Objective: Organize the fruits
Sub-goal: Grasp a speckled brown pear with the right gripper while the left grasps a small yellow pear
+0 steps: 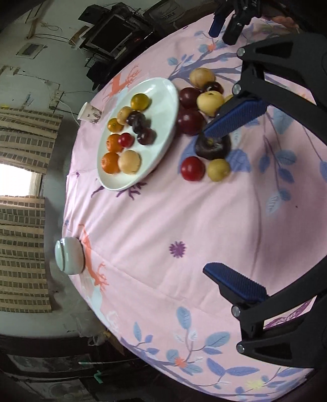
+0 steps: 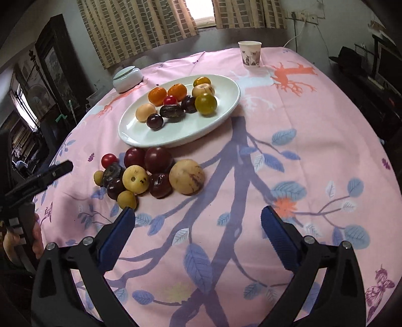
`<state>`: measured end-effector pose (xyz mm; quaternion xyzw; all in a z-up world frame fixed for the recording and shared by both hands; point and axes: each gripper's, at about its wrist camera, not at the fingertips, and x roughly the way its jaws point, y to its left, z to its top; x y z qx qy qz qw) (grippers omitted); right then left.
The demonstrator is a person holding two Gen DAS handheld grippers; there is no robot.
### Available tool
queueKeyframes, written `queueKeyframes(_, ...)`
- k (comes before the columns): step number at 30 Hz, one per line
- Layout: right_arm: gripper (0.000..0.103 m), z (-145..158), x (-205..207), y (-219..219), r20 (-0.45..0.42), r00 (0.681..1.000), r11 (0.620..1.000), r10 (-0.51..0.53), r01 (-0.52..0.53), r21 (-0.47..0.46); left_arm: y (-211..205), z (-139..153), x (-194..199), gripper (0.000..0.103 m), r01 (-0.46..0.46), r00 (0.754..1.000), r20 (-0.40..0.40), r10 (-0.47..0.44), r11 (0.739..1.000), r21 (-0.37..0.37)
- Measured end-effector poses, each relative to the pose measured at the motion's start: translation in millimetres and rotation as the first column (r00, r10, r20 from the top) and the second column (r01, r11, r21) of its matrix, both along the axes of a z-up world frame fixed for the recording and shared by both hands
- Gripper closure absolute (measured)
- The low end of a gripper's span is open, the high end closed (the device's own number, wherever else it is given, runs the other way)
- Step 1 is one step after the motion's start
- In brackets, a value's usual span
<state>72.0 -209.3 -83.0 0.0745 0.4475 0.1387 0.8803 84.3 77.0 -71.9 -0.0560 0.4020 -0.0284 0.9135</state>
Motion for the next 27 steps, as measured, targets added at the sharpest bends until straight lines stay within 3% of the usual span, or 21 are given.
queueKeyframes(5, 0.004, -5.8, 16.8, 16.0, 0.042, 0.998, 0.997, 0.043, -0.04, -0.073, 8.3, -8.6, -8.6, 0.002, 0.005, 0.999, -0.044, -0.005, 1.0, -0.003)
queueKeyframes(8, 0.034, -11.8, 32.4, 19.8, 0.046, 0.998, 0.997, 0.045, -0.042, -0.064, 12.3, -7.8, -14.6, 0.002, 0.001, 0.999, -0.039, -0.002, 1.0, -0.021)
queueKeyframes(9, 0.036, -15.7, 38.3, 21.4, 0.029, 0.998, 0.997, 0.05, -0.048, -0.058, 14.2, -7.9, -15.7, 0.002, -0.001, 0.999, -0.041, -0.001, 1.0, -0.028)
queueKeyframes(15, 0.042, -28.6, 53.5, 24.9, -0.016, 0.999, 0.998, 0.048, -0.048, -0.036, 17.2, -7.6, -16.7, 0.002, 0.001, 0.999, -0.044, -0.003, 0.999, -0.052)
queueKeyframes(20, 0.042, -35.1, 64.4, 15.0, -0.053, 0.998, 0.998, 0.027, -0.024, 0.062, 9.0, -8.3, -13.3, 0.002, 0.034, 0.998, -0.052, -0.038, 0.997, -0.073)
queueKeyframes(22, 0.061, -34.7, 64.1, 19.1, -0.039, 0.998, 0.996, 0.047, -0.045, 0.073, 4.7, -10.6, -11.5, 0.002, 0.043, 0.997, -0.057, -0.047, 0.996, -0.073)
queueKeyframes(27, 0.062, -21.7, 48.6, 29.4, 0.005, 0.999, 0.999, 0.054, -0.054, -0.004, -0.1, -19.0, -5.3, 0.002, 0.03, 0.996, -0.081, -0.033, 0.999, -0.031)
